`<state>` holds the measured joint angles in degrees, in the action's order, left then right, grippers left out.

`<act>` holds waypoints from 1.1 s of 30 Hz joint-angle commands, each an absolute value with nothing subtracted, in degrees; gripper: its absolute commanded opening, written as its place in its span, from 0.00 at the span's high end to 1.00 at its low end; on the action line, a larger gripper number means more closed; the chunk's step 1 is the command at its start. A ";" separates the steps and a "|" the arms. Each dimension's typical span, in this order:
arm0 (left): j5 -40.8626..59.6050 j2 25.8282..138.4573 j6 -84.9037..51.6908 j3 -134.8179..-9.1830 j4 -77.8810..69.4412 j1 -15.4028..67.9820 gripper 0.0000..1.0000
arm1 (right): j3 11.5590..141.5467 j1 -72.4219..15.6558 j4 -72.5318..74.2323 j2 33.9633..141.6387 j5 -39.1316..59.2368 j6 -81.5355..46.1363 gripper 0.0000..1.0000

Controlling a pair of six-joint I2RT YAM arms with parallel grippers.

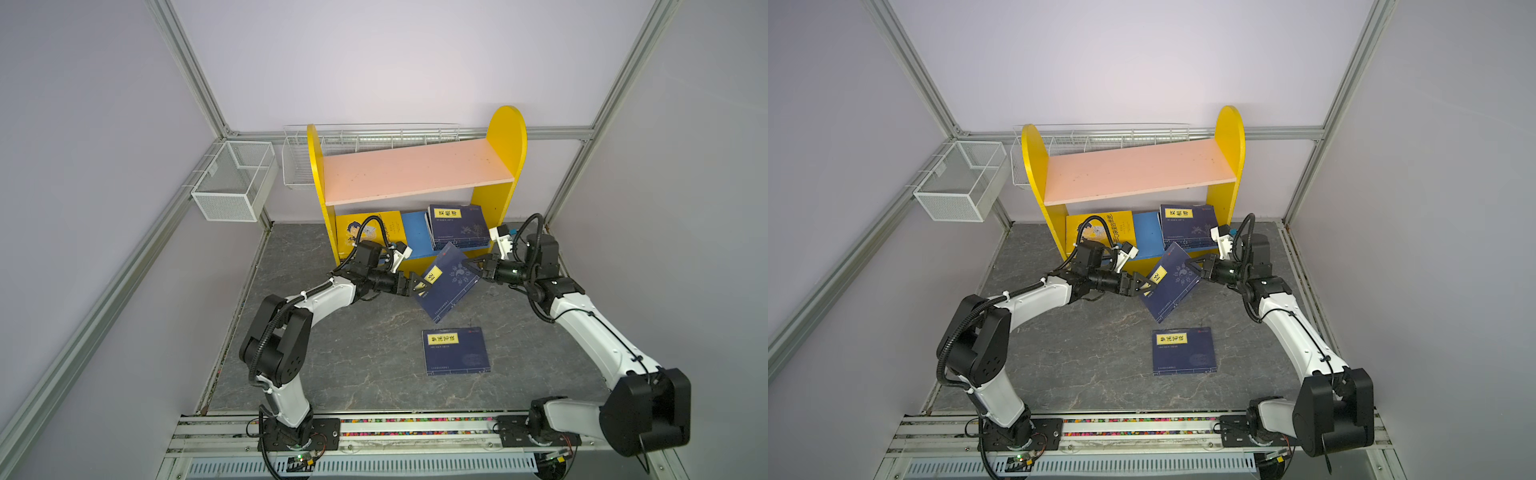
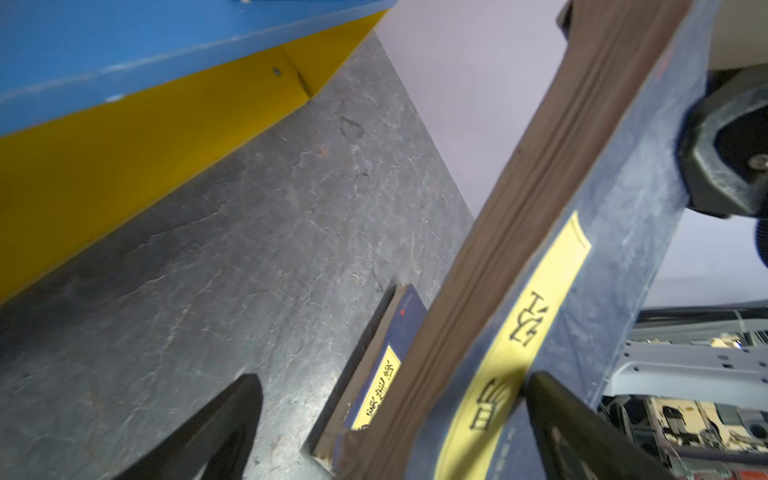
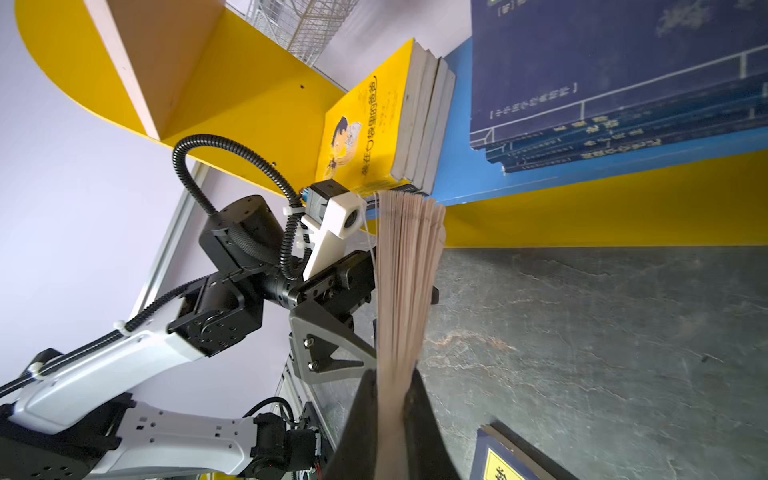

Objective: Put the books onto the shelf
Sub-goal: 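Carry the upright dark blue book to the blue shelf with both grippers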

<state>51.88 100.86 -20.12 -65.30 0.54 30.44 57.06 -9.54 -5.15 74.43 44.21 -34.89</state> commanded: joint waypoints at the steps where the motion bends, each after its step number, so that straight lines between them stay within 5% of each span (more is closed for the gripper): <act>1: 58.50 99.14 -20.66 -65.77 -0.68 31.10 0.04 | 58.38 -10.02 0.00 74.68 47.80 -37.64 0.94; 6: 58.89 99.34 -20.00 -66.96 1.14 31.65 0.27 | 58.48 -10.28 2.72 75.78 47.31 -39.86 0.94; 11: 58.11 98.12 -21.04 -67.05 0.12 31.73 0.79 | 58.64 -10.29 -0.61 75.98 43.83 -38.17 0.91; 13: 57.46 97.34 -22.07 -66.75 -1.30 31.73 0.99 | 58.68 -10.34 -3.23 75.34 40.62 -36.85 0.82; 18: 56.34 96.28 -34.12 -63.23 -18.80 31.64 1.00 | 55.35 -10.77 -1.38 73.87 36.16 -39.51 0.43; 21: 56.05 97.32 -43.02 -62.31 -31.24 31.65 1.00 | 53.24 -12.93 1.43 74.26 35.85 -41.74 0.35; 27: 54.81 99.74 -53.87 -62.84 -45.88 31.46 1.00 | 50.73 -15.98 9.88 74.37 35.21 -46.42 0.37; 33: 52.87 100.01 -54.34 -61.82 -46.67 31.21 1.00 | 50.71 -16.39 12.65 72.65 35.01 -46.71 0.61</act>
<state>56.18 100.53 -51.07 -61.52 -37.91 31.46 52.25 -15.42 11.57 74.00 33.82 -45.98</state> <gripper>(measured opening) 0.088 0.401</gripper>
